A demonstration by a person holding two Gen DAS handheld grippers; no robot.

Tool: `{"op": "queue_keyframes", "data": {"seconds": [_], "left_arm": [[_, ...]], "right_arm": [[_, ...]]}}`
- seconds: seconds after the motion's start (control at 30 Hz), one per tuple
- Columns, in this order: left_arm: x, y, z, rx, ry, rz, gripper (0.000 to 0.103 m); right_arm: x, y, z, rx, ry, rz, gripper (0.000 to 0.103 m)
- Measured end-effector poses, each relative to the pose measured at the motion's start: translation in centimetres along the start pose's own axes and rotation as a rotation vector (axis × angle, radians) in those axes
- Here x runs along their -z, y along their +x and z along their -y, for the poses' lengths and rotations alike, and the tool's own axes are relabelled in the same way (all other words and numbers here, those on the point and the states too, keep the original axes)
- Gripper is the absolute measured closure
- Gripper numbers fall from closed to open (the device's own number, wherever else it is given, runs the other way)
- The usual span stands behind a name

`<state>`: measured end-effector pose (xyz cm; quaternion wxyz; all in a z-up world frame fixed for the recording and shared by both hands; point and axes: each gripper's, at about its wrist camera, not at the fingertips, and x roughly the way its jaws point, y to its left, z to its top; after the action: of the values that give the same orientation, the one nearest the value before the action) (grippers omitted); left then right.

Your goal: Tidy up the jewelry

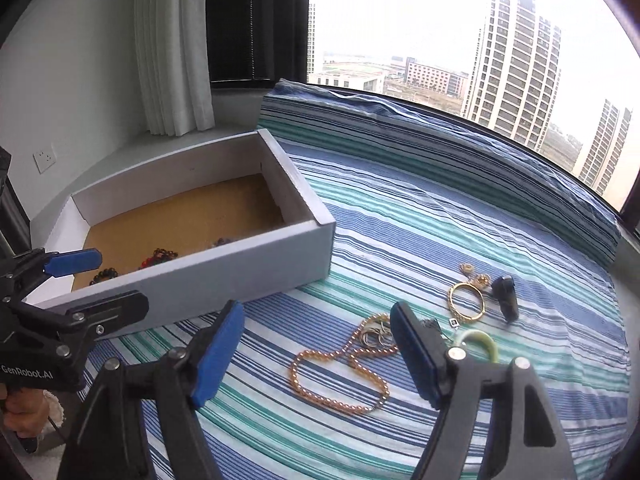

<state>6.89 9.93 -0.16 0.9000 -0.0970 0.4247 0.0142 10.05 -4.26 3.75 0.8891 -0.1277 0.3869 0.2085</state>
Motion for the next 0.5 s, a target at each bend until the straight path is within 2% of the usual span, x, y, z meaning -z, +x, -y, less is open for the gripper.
{"op": "queue_keyframes", "data": {"seconds": [0.17, 0.5], "left_arm": [[2.3, 1.0, 2.8, 0.034, 0.048, -0.055, 0.006], [4.3, 0.8, 5.9, 0.046, 0.125, -0.065, 0.006]], "right_arm": [[3.4, -1.1, 2.9, 0.057, 0.071, -0.021, 0.026], [8.8, -3.4, 5.1, 0.137, 0.130, -0.048, 0.026]]}}
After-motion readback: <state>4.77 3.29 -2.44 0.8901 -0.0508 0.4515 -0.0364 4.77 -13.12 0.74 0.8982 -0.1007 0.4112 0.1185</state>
